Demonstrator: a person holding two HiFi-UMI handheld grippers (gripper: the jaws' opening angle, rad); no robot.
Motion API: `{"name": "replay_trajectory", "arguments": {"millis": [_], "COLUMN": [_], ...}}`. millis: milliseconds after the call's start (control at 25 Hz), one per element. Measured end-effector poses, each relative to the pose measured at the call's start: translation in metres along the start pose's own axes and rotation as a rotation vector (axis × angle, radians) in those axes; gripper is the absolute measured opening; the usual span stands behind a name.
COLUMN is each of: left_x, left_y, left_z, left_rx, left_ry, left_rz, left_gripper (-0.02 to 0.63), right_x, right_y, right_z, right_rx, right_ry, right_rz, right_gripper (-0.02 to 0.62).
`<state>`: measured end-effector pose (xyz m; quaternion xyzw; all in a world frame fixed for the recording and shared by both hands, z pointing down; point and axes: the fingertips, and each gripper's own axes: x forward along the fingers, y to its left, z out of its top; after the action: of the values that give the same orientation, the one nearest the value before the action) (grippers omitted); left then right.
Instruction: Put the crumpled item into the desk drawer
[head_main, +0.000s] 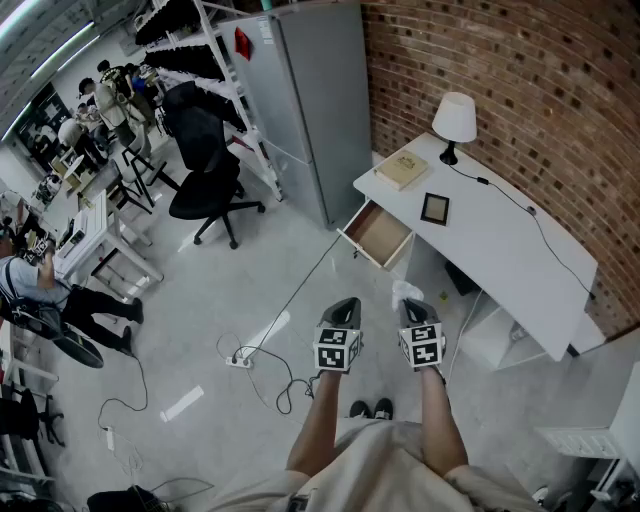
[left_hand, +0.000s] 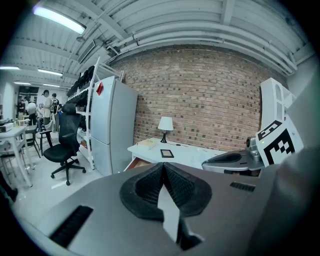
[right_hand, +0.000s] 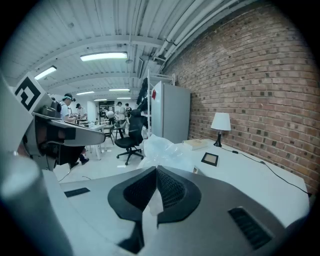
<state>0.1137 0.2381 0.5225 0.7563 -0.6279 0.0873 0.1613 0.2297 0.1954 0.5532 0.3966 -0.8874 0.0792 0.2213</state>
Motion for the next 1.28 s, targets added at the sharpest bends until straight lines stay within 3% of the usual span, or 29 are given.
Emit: {"name": "replay_trajectory", "arguments": {"millis": [320, 600, 920, 1280], "left_x": [0.008, 0.007, -0.004, 0.027], "left_y": [-0.021, -0.024, 0.005, 0.029], "left_z": [-0.001, -0.006, -0.007, -0.010], "left_rx": [-0.040, -0.046, -0.072, -0.085], "left_ry": [-0.026, -0.018, -0.022, -0.015], "left_rz": [-0.002, 0.035, 0.123, 0.077], "left_gripper": [0.017, 0.017, 0.017, 0.017], "right_x": [-0.012, -0.019, -0.009, 0.029], "right_y": [-0.009, -0.021, -0.015, -0.019], "right_z": [-0.005, 0.004, 0.007, 0.010], "right_rx": [-0.028, 0.035, 0.085, 0.080], "right_ry": [0.006, -0.068, -0.101, -0.082], "right_rz": [0.005, 0.012, 0.093, 0.068], "right_gripper": [0.026, 0.026, 0.026, 0.026]}}
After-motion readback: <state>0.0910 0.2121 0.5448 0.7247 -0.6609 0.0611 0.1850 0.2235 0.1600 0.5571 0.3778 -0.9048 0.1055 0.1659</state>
